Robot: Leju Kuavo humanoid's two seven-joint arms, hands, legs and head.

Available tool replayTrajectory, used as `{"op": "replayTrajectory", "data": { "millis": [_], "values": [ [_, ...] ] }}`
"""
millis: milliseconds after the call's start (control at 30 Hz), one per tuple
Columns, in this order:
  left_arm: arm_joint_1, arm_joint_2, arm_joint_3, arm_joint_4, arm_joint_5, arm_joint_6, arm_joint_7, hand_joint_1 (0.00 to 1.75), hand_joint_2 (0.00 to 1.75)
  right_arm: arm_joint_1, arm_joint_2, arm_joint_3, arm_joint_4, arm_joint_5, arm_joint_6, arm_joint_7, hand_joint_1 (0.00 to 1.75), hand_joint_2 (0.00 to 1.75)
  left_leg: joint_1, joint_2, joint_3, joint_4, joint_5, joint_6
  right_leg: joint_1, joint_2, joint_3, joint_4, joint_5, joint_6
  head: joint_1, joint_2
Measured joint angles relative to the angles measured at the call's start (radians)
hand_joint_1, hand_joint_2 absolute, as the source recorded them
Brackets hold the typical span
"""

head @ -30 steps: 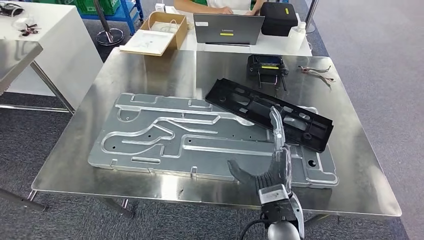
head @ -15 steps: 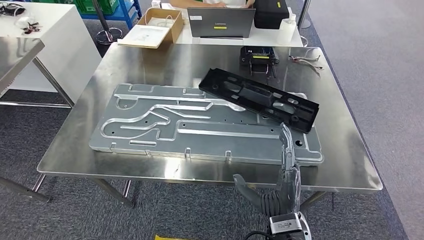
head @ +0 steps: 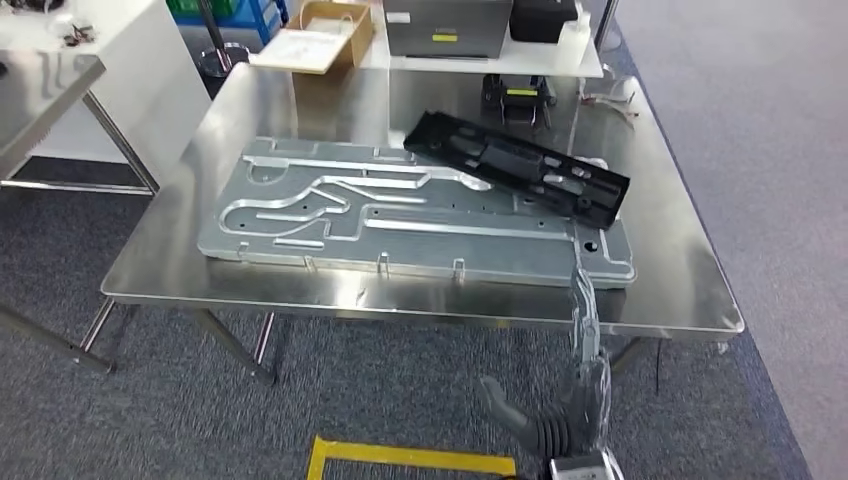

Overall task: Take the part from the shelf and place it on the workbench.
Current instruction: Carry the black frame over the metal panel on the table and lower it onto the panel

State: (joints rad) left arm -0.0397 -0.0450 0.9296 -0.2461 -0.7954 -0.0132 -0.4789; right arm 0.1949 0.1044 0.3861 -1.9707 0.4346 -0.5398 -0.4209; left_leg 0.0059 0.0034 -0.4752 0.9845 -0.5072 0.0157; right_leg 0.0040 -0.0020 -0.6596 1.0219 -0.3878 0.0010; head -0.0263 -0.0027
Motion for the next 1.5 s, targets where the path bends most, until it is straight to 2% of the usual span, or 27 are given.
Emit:
{"op": "replayTrajectory", "data": {
  "millis": [67,133,167,233,300,367,400,467,500,567,633,667,700,733,800,867,933,1000,1033,1100,1167,1200,1267,1333,1400,1433,1500],
  "values": [
    [0.0,-0.001,0.006,0.0,0.0,0.0,0.001,0.0,0.0,0.026,0.0,-0.007,-0.007,0.01,-0.022,-0.006,0.0,0.0,0.004,0.006,-0.024,-0.006,0.027,0.014,-0.004,0.004,-0.023,0.073,-0.091,0.01,0.0,0.0],
    [0.0,-0.002,0.014,0.0,0.003,0.001,0.002,0.0,0.0,0.055,0.002,-0.024,-0.008,0.013,-0.049,0.011,0.0,0.0,0.004,0.007,-0.054,-0.004,0.051,0.02,-0.009,0.004,-0.046,0.194,-0.19,0.019,0.0,0.0],
    [0.001,-0.004,0.019,0.0,0.005,0.001,0.003,0.0,0.0,0.077,0.005,-0.039,-0.006,0.003,-0.059,0.019,0.0,0.0,0.004,0.008,-0.07,-0.002,0.062,0.019,-0.011,0.003,-0.046,0.241,-0.206,0.022,0.0,0.0],
    [0.003,-0.009,0.03,0.0,0.008,0.002,0.004,0.0,0.0,0.134,0.017,-0.089,0.01,-0.039,-0.049,0.0,0.0,0.0,0.004,0.007,-0.103,0.005,0.082,0.015,-0.015,0.003,-0.005,0.25,-0.169,0.025,0.0,0.0],
    [0.009,-0.016,0.045,0.0,0.003,0.004,0.005,0.0,0.0,0.19,0.049,-0.169,0.042,-0.081,0.011,-0.051,0.0,0.0,0.004,0.006,-0.131,0.014,0.098,0.008,-0.017,0.002,0.099,0.133,-0.128,0.02,0.0,0.0],
    [0.011,-0.023,0.06,0.0,-0.006,0.007,0.007,0.0,0.0,0.219,0.098,-0.264,0.074,-0.095,0.084,-0.082,0.0,0.0,0.002,0.008,-0.147,0.02,0.112,-0.004,-0.013,0.002,0.192,-0.005,-0.142,0.012,0.0,0.0],
    [0.011,-0.025,0.067,0.0,-0.01,0.009,0.008,0.0,0.0,0.227,0.122,-0.312,0.089,-0.097,0.104,-0.086,0.0,0.0,0.002,0.009,-0.151,0.019,0.121,-0.01,-0.009,0.003,0.211,-0.042,-0.153,0.007,0.0,0.0],
    [0.011,-0.03,0.083,-0.001,-0.019,0.012,0.009,0.0,0.0,0.243,0.158,-0.397,0.122,-0.103,0.109,-0.08,0.0,0.0,0.004,0.008,-0.155,0.017,0.135,-0.022,-0.008,0.0,0.208,-0.061,-0.147,-0.003,0.0,0.0],
    [0.013,-0.032,0.089,-0.001,-0.023,0.012,0.01,0.0,0.0,0.248,0.17,-0.433,0.14,-0.105,0.104,-0.075,0.0,0.0,0.006,0.007,-0.159,0.022,0.126,-0.028,-0.009,-0.002,0.202,-0.064,-0.137,-0.01,0.0,0.0],
    [0.017,-0.036,0.102,-0.001,-0.033,0.014,0.011,0.0,0.0,0.254,0.191,-0.496,0.183,-0.118,0.107,-0.068,0.0,0.0,0.008,0.005,-0.18,0.083,0.053,-0.036,-0.012,-0.007,0.184,-0.069,-0.115,-0.024,0.0,0.0],
    [0.017,-0.038,0.115,-0.002,-0.044,0.014,0.012,0.0,0.0,0.255,0.207,-0.554,0.233,-0.145,0.134,-0.068,0.0,0.0,0.009,0.004,-0.206,0.209,-0.047,-0.042,-0.009,-0.009,0.156,-0.063,-0.097,-0.031,0.0,0.0],
    [0.017,-0.038,0.12,-0.002,-0.049,0.014,0.012,0.0,0.0,0.255,0.212,-0.582,0.258,-0.158,0.146,-0.07,0.0,0.0,0.009,0.004,-0.212,0.266,-0.071,-0.044,-0.008,-0.01,0.14,-0.057,-0.088,-0.031,0.0,0.0],
    [0.016,-0.039,0.125,-0.002,-0.052,0.014,0.012,0.0,0.0,0.254,0.217,-0.609,0.281,-0.169,0.156,-0.073,0.0,0.0,0.009,0.004,-0.206,0.299,-0.07,-0.046,-0.007,-0.011,0.122,-0.049,-0.08,-0.03,0.0,0.0],
    [0.017,-0.039,0.13,-0.003,-0.056,0.014,0.012,0.0,0.0,0.254,0.221,-0.63,0.3,-0.18,0.162,-0.075,0.0,0.0,0.009,0.004,-0.184,0.3,-0.049,-0.046,-0.007,-0.012,0.104,-0.04,-0.073,-0.029,0.0,0.0],
    [0.015,-0.041,0.139,-0.006,-0.064,0.014,0.012,0.0,0.0,0.25,0.227,-0.666,0.336,-0.198,0.164,-0.076,0.0,0.0,0.009,0.003,-0.096,0.202,-0.007,-0.04,-0.007,-0.011,0.07,-0.021,-0.06,-0.024,0.0,0.0],
    [0.011,-0.042,0.146,-0.01,-0.072,0.014,0.011,0.0,0.0,0.241,0.232,-0.703,0.377,-0.207,0.152,-0.076,0.0,0.0,0.004,0.001,-0.001,0.065,-0.018,-0.031,-0.005,-0.011,0.049,-0.007,-0.048,-0.015,0.0,0.0],
    [0.01,-0.043,0.155,-0.013,-0.079,0.015,0.011,0.0,0.0,0.227,0.235,-0.745,0.424,-0.206,0.139,-0.08,0.0,0.0,-0.003,-0.001,0.03,0.005,-0.034,-0.021,-0.005,-0.012,0.044,-0.006,-0.032,-0.005,0.0,0.0],
    [0.012,-0.046,0.165,-0.014,-0.084,0.015,0.011,0.0,0.0,0.215,0.237,-0.784,0.47,-0.202,0.131,-0.085,0.0,0.0,-0.001,0.002,0.017,-0.002,-0.017,-0.005,-0.006,-0.01,0.041,-0.009,-0.022,0.006,0.0,0.0],
    [0.011,-0.048,0.169,-0.015,-0.085,0.015,0.011,0.0,0.0,0.212,0.238,-0.8,0.488,-0.201,0.128,-0.087,0.0,0.0,0.002,0.004,0.007,-0.005,-0.005,0.005,-0.007,-0.007,0.035,0.0,-0.039,0.012,0.0,0.0],
    [0.01,-0.051,0.172,-0.017,-0.087,0.015,0.011,0.0,0.0,0.209,0.238,-0.82,0.511,-0.2,0.125,-0.091,0.0,0.0,0.006,0.007,-0.021,-0.008,0.021,0.02,-0.011,-0.003,0.015,0.067,-0.127,0.02,0.0,0.0],
    [0.011,-0.052,0.174,-0.019,-0.091,0.015,0.011,0.0,0.0,0.201,0.239,-0.831,0.533,-0.198,0.121,-0.09,0.0,0.0,0.005,0.01,-0.053,-0.005,0.046,0.025,-0.015,-0.001,-0.007,0.185,-0.222,0.027,0.0,0.0],
    [0.011,-0.052,0.177,-0.019,-0.093,0.015,0.012,0.0,0.0,0.193,0.239,-0.84,0.55,-0.191,0.114,-0.085,0.0,0.0,0.005,0.012,-0.07,-0.002,0.058,0.024,-0.017,-0.001,-0.009,0.233,-0.238,0.031,0.0,0.0],
    [0.011,-0.054,0.186,-0.019,-0.101,0.015,0.012,0.0,0.0,0.171,0.239,-0.871,0.604,-0.162,0.095,-0.069,0.0,0.0,0.005,0.015,-0.106,0.008,0.079,0.02,-0.021,-0.001,0.03,0.242,-0.199,0.035,0.0,0.0],
    [0.011,-0.057,0.197,-0.019,-0.111,0.015,0.012,0.0,0.0,0.137,0.239,-0.923,0.683,-0.109,0.09,-0.056,0.0,0.0,0.005,0.015,-0.139,0.02,0.097,0.012,-0.024,-0.001,0.128,0.126,-0.15,0.033,0.0,0.0],
    [0.011,-0.061,0.208,-0.021,-0.12,0.015,0.01,0.0,0.0,0.091,0.239,-0.994,0.78,-0.039,0.107,-0.05,0.0,0.0,0.003,0.014,-0.158,0.028,0.115,0.0,-0.021,0.001,0.218,-0.013,-0.161,0.025,0.0,0.0],
    [0.01,-0.062,0.215,-0.022,-0.124,0.014,0.009,0.0,0.0,0.068,0.239,-1.035,0.833,-0.001,0.12,-0.045,0.0,0.0,0.003,0.013,-0.161,0.028,0.125,-0.007,-0.017,0.001,0.238,-0.051,-0.173,0.019,0.0,0.0],
    [0.01,-0.064,0.23,-0.025,-0.133,0.013,0.006,0.0,0.0,0.024,0.24,-1.125,0.943,0.075,0.151,-0.019,0.0,0.0,0.005,0.01,-0.164,0.023,0.144,-0.02,-0.014,-0.003,0.234,-0.064,-0.164,0.005,0.0,0.0]
  ]
}}
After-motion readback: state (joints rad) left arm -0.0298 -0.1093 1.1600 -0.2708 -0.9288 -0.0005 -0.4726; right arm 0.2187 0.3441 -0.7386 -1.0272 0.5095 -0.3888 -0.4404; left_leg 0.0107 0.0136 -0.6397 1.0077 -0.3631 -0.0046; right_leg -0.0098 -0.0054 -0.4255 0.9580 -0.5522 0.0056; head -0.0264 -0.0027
